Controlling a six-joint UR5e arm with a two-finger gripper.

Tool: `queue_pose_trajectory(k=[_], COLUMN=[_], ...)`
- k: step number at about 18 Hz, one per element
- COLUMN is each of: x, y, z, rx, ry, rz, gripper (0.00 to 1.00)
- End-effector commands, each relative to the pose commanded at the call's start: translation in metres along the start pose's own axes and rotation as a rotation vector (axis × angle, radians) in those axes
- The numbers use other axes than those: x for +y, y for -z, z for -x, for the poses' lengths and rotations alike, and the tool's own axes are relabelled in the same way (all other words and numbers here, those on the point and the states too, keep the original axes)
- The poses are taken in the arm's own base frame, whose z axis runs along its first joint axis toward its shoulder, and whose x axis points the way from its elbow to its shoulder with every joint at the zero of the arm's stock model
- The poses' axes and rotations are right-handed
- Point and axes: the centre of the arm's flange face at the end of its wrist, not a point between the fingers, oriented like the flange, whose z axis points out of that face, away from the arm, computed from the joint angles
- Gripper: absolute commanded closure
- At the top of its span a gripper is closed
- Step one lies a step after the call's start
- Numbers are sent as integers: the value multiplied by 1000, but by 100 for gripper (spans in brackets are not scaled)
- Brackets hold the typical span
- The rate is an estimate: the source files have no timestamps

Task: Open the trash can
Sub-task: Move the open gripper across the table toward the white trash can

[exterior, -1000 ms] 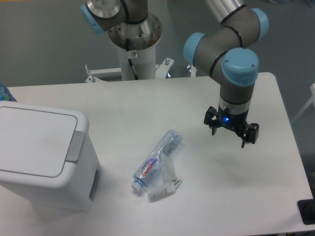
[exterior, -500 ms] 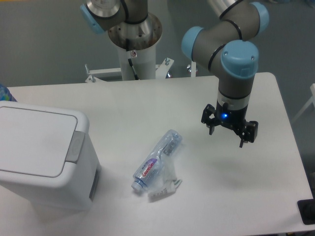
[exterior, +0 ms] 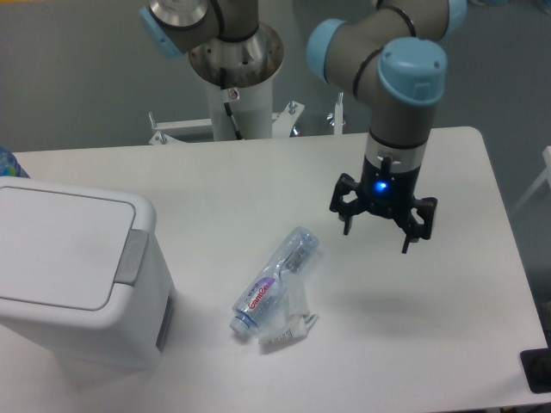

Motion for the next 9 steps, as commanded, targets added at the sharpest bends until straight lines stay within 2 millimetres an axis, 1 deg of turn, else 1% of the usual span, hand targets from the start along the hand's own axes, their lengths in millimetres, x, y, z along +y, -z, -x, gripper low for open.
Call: queue_pose_trajectory(k=[3, 4, 8, 9], x=[-19, -26, -53, -58], y=[9, 15, 31, 36], z=[-23, -32, -51, -54], rx=[16, 19, 54, 63], ry=[57, 65, 148, 175], rz=[-41, -56, -124, -139], gripper=[0, 0, 0, 0])
